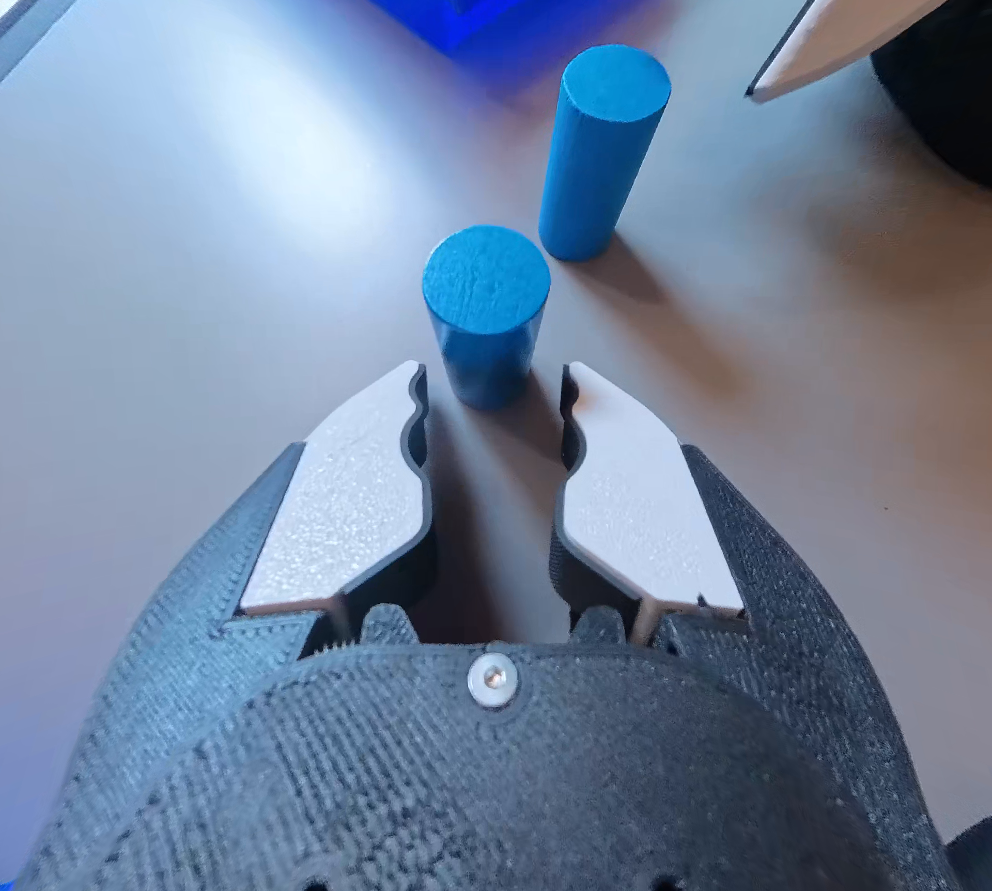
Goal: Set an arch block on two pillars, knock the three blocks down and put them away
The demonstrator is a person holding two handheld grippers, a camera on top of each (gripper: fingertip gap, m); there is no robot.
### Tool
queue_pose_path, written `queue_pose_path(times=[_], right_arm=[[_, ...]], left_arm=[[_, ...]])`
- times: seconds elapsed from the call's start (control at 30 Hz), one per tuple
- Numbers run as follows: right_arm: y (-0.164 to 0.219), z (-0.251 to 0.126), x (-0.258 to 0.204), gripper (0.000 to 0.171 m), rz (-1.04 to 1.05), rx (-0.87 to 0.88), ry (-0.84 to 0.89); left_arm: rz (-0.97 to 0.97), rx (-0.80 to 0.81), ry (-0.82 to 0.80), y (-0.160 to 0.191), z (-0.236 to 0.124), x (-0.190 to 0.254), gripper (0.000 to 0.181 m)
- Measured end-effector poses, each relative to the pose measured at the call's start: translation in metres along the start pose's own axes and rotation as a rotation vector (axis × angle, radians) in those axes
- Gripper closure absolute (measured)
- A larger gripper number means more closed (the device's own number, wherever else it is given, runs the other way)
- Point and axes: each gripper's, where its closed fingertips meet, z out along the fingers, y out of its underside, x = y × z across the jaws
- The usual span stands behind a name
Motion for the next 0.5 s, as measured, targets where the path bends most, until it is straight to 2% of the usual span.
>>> queue_pose_path(times=[0.07, 0.13, 0.5], right_arm=[[0.005, 0.002, 0.0, 0.125, 0.008, -0.027, -0.004], [0.011, 0.006, 0.001, 0.125, 0.023, -0.053, -0.003], [0.031, 0.028, 0.004, 0.137, 0.069, -0.138, 0.008]], left_arm=[[0.003, 0.023, -0.01, -0.004, 0.0, -0.001, 0.135], [0.015, 0.029, -0.013, -0.006, 0.0, 0.0, 0.15], [0.045, -0.008, -0.015, 0.003, -0.007, 0.004, 0.15]])
